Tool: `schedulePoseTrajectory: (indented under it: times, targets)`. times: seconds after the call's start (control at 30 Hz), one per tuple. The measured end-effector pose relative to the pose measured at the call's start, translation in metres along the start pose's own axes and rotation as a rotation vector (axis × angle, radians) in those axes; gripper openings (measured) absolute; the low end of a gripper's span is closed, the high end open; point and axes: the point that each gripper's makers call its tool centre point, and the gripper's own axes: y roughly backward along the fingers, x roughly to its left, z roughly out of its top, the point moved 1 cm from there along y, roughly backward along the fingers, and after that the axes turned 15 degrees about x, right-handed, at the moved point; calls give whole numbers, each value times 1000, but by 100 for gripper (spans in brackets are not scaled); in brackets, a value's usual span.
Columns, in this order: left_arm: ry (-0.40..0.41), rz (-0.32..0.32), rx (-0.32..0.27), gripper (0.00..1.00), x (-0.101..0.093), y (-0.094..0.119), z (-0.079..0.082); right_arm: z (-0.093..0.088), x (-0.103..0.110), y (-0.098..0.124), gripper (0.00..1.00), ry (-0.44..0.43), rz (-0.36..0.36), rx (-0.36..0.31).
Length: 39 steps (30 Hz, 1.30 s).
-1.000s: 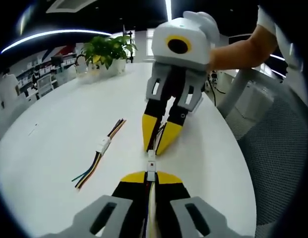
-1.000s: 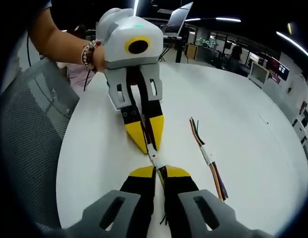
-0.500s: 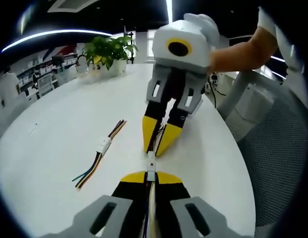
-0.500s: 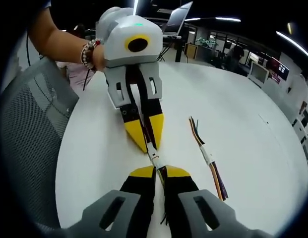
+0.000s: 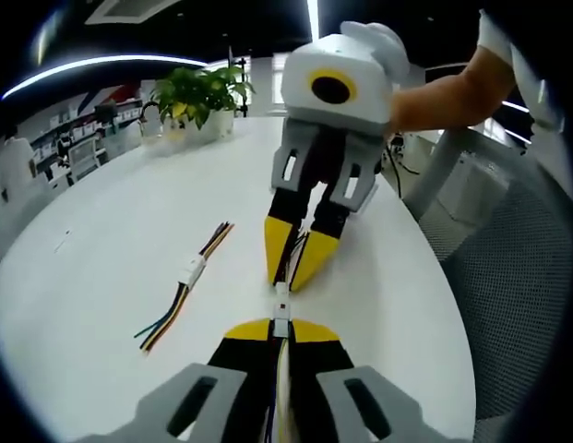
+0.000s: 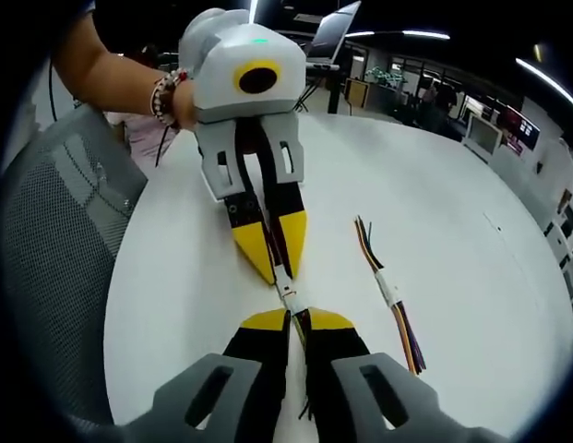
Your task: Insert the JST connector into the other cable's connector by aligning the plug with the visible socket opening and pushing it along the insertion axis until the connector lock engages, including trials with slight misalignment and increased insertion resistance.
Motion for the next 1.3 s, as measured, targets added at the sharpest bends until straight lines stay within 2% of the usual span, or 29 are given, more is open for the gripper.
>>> schedulePoseTrajectory:
  times: [0.03, 0.1, 0.43, 0.47, 0.5, 0.53, 0.57, 0.63, 1.07, 1.17, 1.3]
  targets:
    - [0, 5, -3, 0, 1, 0, 1, 4, 1, 1, 2, -17, 15, -22]
    - [6, 8, -8, 0, 3, 1, 2, 2, -2, 3, 2, -2, -5, -11]
    - [4, -11, 2, 0, 0, 2, 1, 2, 2, 3, 2, -8, 20, -21]
    - [7, -14, -4, 0, 1, 3, 1, 4, 2, 4, 2, -24, 31, -39]
    - [16, -21, -27, 0, 1, 4, 4, 14, 9, 6, 2, -52, 77, -101]
    - [54, -29, 2, 0, 1, 7, 0, 7, 5, 6, 2, -88, 53, -57]
    - [5, -15, -47, 0, 2, 5, 10, 8, 3, 5, 2, -19, 30, -59]
    - [6, -21, -30, 0, 1, 5, 8, 9, 4, 3, 2, -15, 27, -50]
    - [7, -32, -14, 0, 1, 5, 10, 9, 1, 4, 2, -64, 42, -74]
    - [-1, -38, -12, 0, 2, 3, 10, 7, 1, 4, 2, -53, 38, -68]
    - [-14, -48, -15, 0, 6, 2, 15, 6, -4, 7, 2, -65, 32, -77]
